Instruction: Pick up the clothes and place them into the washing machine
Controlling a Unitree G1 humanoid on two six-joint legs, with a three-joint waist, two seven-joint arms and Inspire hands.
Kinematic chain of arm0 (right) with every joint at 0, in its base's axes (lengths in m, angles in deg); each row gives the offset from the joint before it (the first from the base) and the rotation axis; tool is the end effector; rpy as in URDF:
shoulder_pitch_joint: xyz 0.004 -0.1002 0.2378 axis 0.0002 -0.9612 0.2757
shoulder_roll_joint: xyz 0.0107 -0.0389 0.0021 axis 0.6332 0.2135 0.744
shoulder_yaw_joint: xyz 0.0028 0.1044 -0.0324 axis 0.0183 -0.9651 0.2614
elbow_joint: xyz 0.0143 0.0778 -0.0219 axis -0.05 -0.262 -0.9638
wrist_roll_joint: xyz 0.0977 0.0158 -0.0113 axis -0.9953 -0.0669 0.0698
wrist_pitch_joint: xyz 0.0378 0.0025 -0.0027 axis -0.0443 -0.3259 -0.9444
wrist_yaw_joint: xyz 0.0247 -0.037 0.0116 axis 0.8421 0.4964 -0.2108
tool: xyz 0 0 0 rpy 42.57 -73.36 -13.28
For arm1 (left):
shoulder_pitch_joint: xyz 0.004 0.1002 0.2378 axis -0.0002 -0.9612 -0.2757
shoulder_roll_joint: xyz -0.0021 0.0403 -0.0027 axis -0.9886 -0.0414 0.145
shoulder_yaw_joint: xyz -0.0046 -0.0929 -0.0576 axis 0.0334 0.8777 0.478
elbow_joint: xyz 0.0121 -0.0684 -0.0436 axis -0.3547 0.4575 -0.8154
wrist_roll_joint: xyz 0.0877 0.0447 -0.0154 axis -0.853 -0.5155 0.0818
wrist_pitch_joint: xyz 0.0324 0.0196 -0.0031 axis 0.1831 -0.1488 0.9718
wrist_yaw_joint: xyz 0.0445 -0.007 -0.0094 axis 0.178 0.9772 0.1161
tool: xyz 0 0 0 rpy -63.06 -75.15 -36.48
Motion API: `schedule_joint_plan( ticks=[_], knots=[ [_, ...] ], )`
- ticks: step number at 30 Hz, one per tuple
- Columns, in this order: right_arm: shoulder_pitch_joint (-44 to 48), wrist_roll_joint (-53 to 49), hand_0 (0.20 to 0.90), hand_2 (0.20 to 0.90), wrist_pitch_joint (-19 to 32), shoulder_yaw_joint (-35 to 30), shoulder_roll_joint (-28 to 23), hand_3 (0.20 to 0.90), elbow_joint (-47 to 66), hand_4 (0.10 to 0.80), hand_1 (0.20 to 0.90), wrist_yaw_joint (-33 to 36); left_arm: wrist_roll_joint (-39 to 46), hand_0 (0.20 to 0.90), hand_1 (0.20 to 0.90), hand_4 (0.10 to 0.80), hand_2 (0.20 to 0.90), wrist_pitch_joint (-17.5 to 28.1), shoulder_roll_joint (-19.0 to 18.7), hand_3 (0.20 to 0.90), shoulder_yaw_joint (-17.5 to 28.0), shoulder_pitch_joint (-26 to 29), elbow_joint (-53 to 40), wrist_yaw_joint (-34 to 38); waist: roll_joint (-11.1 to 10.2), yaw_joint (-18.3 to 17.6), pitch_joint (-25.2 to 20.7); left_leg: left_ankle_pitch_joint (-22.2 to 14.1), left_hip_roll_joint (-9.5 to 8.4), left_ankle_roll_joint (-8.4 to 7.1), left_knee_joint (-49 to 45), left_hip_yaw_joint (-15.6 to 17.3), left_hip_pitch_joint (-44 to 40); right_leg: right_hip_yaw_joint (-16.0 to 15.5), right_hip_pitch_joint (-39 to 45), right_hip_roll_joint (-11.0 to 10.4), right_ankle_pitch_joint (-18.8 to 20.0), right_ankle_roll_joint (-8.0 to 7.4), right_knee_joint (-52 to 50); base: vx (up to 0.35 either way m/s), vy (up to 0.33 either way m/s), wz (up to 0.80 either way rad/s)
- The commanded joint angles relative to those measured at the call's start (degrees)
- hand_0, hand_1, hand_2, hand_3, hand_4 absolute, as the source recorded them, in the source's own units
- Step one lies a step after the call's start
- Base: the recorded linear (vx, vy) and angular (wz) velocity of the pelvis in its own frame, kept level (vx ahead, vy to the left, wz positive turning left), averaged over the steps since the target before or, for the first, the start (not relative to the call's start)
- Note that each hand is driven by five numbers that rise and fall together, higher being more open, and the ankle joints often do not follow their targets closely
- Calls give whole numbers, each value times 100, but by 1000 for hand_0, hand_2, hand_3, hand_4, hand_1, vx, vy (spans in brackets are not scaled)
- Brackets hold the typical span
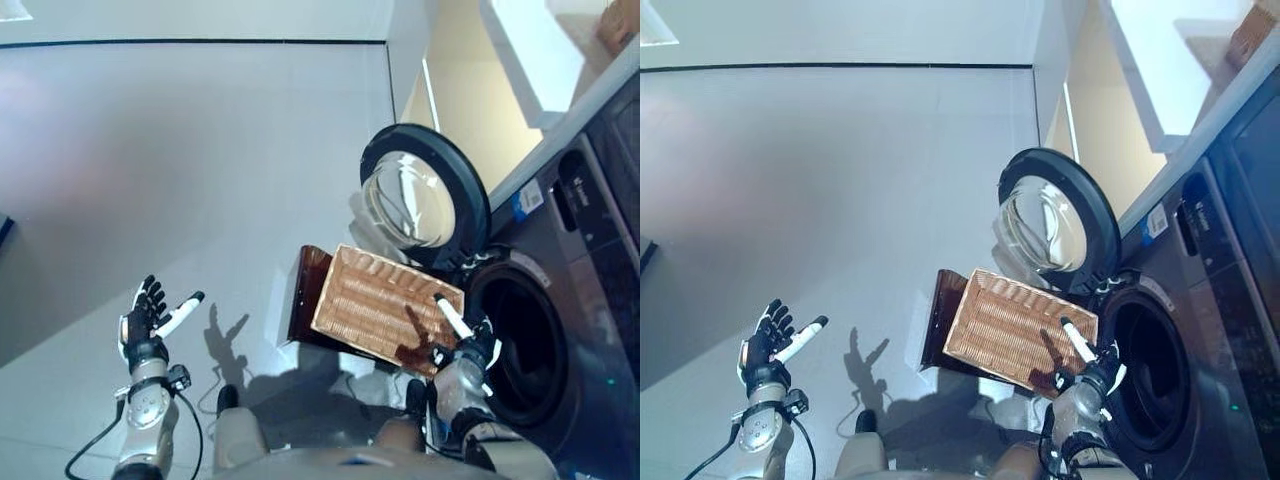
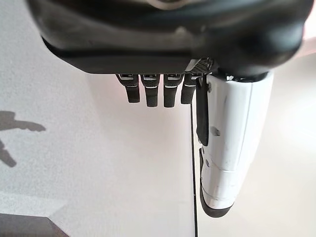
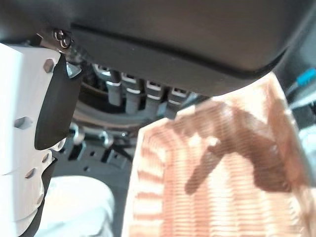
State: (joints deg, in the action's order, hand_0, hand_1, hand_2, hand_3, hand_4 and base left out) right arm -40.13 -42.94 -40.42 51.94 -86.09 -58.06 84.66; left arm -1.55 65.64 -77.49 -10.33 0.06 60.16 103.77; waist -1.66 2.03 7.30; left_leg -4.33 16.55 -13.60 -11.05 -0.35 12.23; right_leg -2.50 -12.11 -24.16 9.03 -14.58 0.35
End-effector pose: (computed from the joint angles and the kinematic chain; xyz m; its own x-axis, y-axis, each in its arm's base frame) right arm 0.1718 -0.2198 -0.0771 0.5710 -0.6151 -0.5437 0.7558 0.6524 0.0556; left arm 0.1261 0.2454 -0.0515 0.8281 0.5074 -0.2383 -0.5044 0.8599 0.0783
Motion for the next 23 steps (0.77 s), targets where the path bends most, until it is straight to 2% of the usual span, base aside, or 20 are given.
schedule_joint_plan(
  ticks=[1, 7, 23],
  knots=[
    [-81, 553, 900, 900, 159, 28, -435, 900, 783, 800, 900, -182, -197, 900, 900, 800, 900, 455, -262, 900, 331, 130, -120, 12, 34, -4, -255, 846, 212, -26, 620, -93, -92, -191, 524, -139, -24, -42, -76, 72, -12, -2],
    [-460, 1847, 900, 900, -94, 458, -620, 900, 898, 800, 900, -226, -427, 900, 900, 800, 900, 403, -236, 900, 153, 193, 318, 0, -29, -66, -494, 912, 281, 22, 984, 17, -515, -254, 747, -28, 67, -42, 25, 60, -4, -4],
    [-1028, 2110, 900, 900, -96, 616, -408, 900, 1052, 800, 900, -535, -613, 900, 900, 800, 900, 372, -183, 900, -47, 159, 602, -57, -79, -112, -760, 928, 354, 49, 1283, 192, -1094, -301, 1122, 95, 22, -42, 94, 39, -4, -3]
  ],
)
